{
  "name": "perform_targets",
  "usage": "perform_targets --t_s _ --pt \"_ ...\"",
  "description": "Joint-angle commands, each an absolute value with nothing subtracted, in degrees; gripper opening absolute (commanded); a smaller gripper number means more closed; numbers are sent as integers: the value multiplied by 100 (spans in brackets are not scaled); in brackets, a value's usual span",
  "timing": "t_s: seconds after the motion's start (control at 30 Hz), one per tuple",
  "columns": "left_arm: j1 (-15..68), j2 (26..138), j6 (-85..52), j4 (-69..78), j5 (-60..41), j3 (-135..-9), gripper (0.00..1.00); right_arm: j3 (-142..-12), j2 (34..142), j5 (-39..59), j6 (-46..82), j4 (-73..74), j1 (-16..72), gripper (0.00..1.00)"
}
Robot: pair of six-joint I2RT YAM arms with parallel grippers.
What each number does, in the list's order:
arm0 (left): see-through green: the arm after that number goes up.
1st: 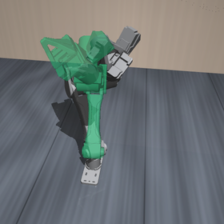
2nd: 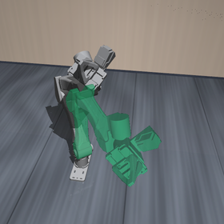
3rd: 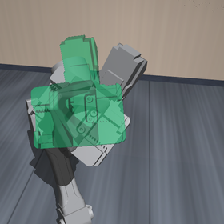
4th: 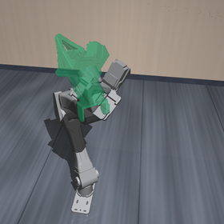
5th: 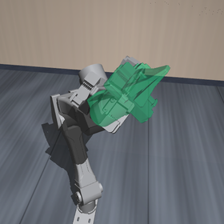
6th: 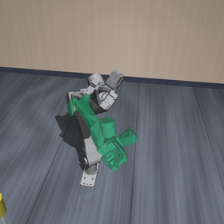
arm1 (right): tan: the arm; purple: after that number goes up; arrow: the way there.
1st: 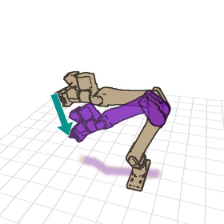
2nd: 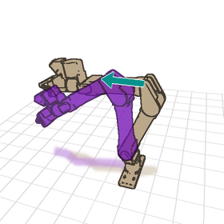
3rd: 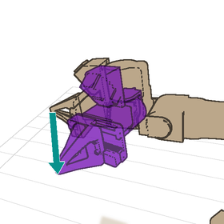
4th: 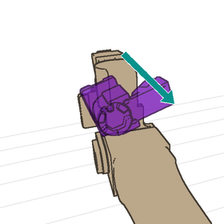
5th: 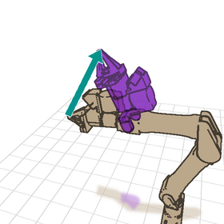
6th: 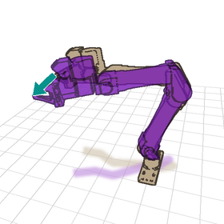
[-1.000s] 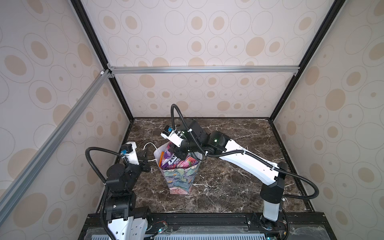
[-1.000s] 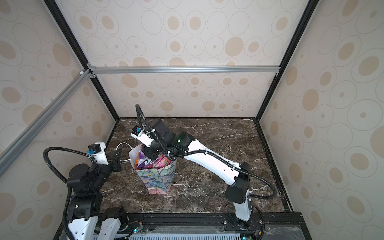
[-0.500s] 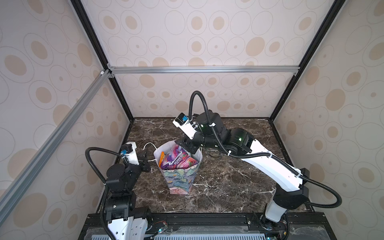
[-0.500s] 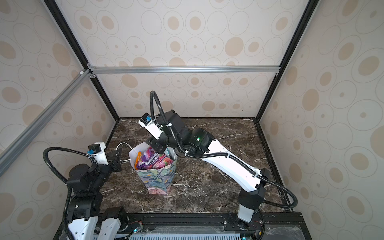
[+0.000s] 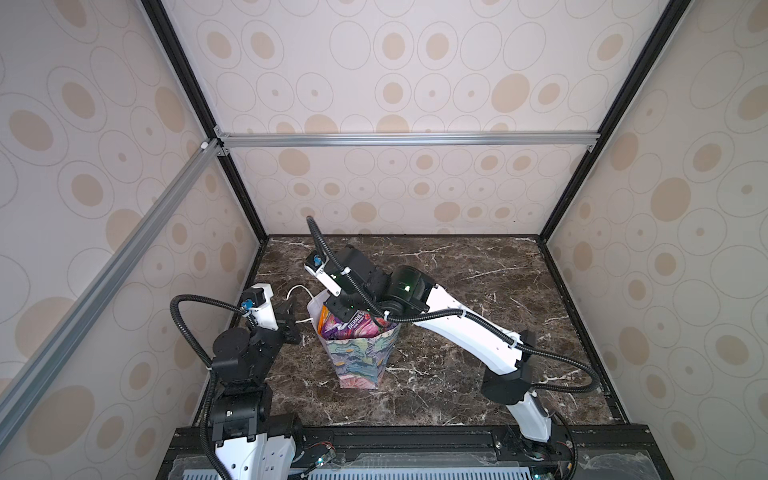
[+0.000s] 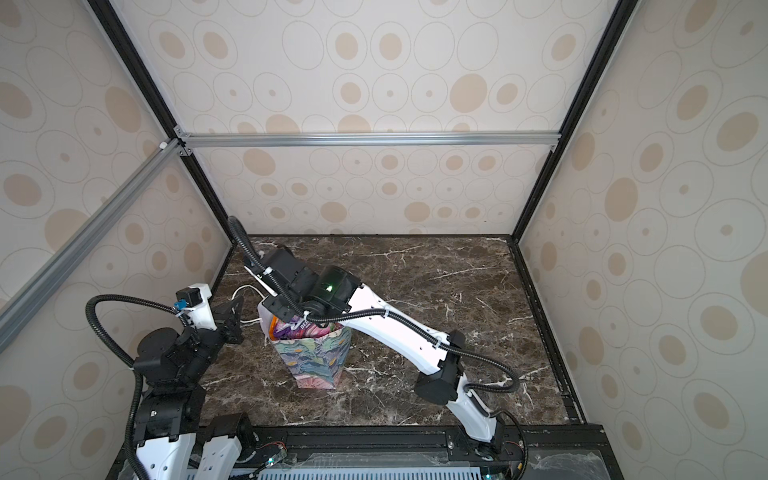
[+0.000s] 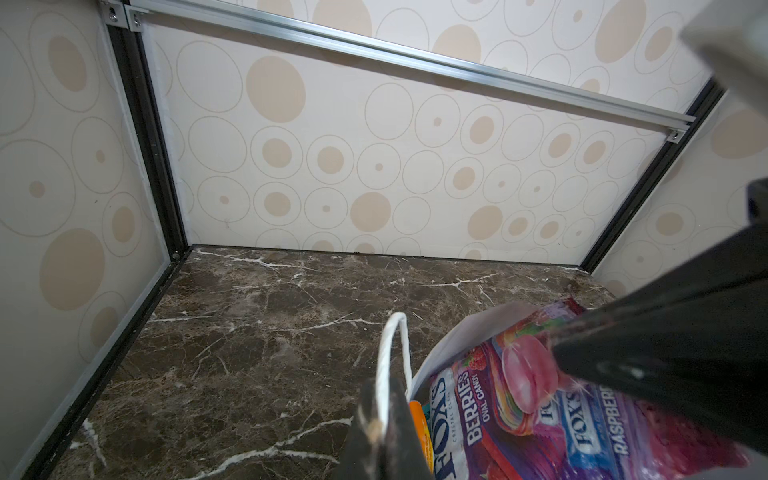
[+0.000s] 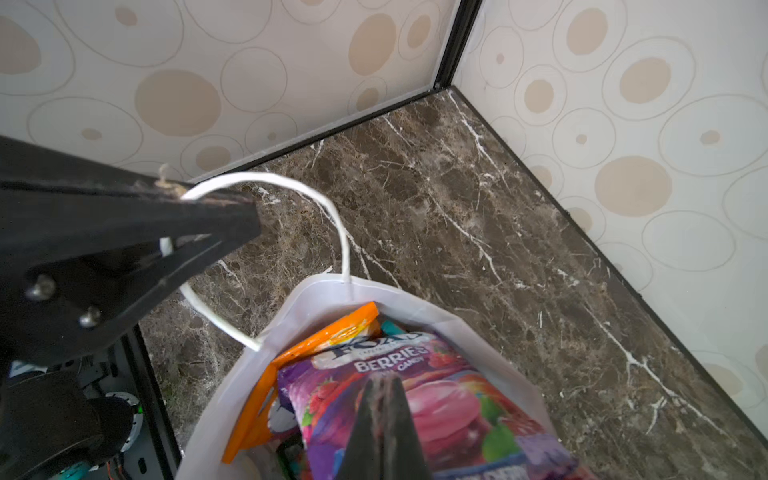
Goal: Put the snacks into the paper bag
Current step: 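Lower the purple packet into the bag with the right gripper, then release the packet and withdraw the right gripper from the bag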
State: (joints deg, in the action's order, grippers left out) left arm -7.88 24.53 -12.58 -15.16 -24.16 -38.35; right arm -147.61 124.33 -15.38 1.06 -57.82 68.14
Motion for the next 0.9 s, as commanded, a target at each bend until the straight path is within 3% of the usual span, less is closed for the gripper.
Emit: perform_targets --t_s 0.0,0.3,0.53,0.87 --pt "-793 2424 -1179 -1485 -2471 -3866 0 -15017 12430 -2193 244 -6024 6823 0" --pt "-794 2421 -1187 -1492 -2462 -3866 0 -14897 12484 -2413 499 -6705 6827 0" --pt "-795 2373 -1203 -1474 -2508 -3851 0 -14298 12174 -1936 905 -7371 6812 0" --pt "-792 2408 -1261 -1468 -2571 -3867 0 -15207 12477 -1215 859 -8401 6743 8"
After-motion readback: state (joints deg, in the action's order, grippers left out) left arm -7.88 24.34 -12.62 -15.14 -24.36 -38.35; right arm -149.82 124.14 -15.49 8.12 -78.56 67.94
